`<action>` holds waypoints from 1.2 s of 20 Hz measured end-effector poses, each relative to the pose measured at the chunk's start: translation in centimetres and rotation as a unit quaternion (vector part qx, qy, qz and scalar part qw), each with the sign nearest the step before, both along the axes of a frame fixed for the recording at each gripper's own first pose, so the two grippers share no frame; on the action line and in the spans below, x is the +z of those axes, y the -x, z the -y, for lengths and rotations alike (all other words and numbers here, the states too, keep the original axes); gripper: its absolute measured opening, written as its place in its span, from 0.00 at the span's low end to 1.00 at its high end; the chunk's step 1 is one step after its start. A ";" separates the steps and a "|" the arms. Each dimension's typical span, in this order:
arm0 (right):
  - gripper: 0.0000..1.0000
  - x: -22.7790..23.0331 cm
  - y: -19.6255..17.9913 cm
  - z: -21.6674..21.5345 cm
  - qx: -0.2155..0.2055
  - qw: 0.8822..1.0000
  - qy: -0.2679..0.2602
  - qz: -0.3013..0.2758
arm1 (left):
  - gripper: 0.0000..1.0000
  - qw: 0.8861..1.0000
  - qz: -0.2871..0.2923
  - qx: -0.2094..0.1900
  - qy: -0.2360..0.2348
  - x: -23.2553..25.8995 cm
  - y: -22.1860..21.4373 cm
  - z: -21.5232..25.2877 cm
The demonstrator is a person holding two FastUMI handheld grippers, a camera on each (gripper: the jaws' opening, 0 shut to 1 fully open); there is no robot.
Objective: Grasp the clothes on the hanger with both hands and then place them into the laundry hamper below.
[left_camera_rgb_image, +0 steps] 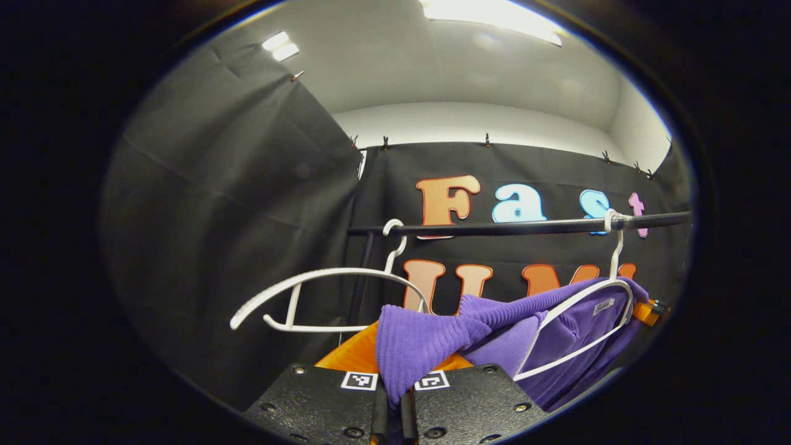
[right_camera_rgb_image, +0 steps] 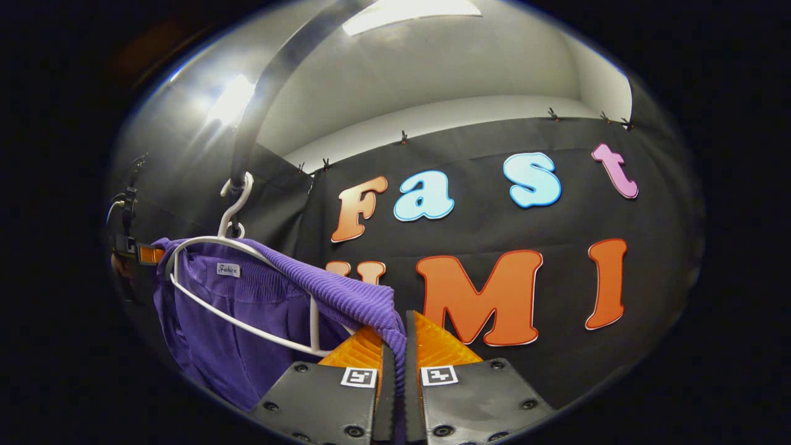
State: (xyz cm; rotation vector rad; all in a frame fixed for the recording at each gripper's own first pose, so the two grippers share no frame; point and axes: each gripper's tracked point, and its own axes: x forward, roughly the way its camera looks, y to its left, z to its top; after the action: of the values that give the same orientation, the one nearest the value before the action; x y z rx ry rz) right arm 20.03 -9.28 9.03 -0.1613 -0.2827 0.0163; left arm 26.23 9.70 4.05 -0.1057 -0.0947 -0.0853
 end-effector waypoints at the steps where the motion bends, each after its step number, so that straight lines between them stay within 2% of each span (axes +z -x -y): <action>1: 0.13 -0.1 -0.2 -0.2 -0.001 1.000 0.007 -0.001 | 0.08 1.000 -0.006 0.003 -0.003 -0.9 0.0 -0.3; 4: 0.13 -1.1 -0.5 -0.7 -0.014 0.999 0.038 -0.009 | 0.08 1.000 -0.025 0.008 -0.002 -3.0 0.2 -0.6; 6: 0.13 -2.0 -0.7 -0.9 -0.024 0.997 0.068 -0.018 | 0.09 0.999 -0.025 0.015 -0.033 -3.7 0.6 -0.6; 8: 0.13 -2.0 -0.6 -0.8 -0.025 0.998 0.063 -0.017 | 0.07 0.999 -0.025 0.013 -0.042 -4.5 1.3 -0.3; 11: 0.13 -1.6 -1.0 -0.4 -0.021 0.999 0.036 -0.023 | 0.07 0.998 -0.053 -0.014 0.007 -6.7 1.2 0.4; 13: 0.13 -0.1 -0.9 0.0 -0.043 0.999 0.024 0.002 | 0.08 0.996 -0.072 -0.026 0.048 -7.7 1.1 0.4; 16: 0.13 0.7 -0.1 0.0 -0.071 0.996 0.037 0.026 | 0.09 0.995 -0.088 -0.030 0.027 -9.6 1.1 1.5; 17: 0.13 1.0 0.5 0.1 -0.072 0.996 0.030 0.030 | 0.09 0.993 -0.105 -0.038 0.039 -11.0 1.3 2.1; 19: 0.13 1.6 1.5 0.2 -0.058 0.998 0.016 0.034 | 0.08 0.984 -0.144 -0.044 0.094 -13.6 2.1 2.7; 20: 0.12 1.9 2.0 0.0 -0.047 0.998 0.010 0.035 | 0.08 0.981 -0.152 -0.035 0.115 -14.5 1.7 2.5; 21: 0.08 1.8 2.0 -0.4 -0.035 0.999 0.007 0.030 | 0.09 0.981 -0.163 -0.014 0.107 -15.9 1.8 2.0; 22: 0.13 1.4 2.0 -0.6 -0.028 0.999 0.006 0.024 | 0.10 0.980 -0.177 -0.009 0.089 -17.6 2.0 1.6; 24: 0.13 0.3 1.9 0.4 -0.039 0.999 0.007 0.013 | 0.10 0.977 -0.197 -0.015 0.074 -20.0 4.1 2.7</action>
State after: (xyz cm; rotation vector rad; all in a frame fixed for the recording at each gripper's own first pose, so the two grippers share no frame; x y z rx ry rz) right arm 18.14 -9.68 9.32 -0.1874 -0.3014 -0.0607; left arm 22.13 6.96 -15.92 -0.2708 0.2978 -0.0852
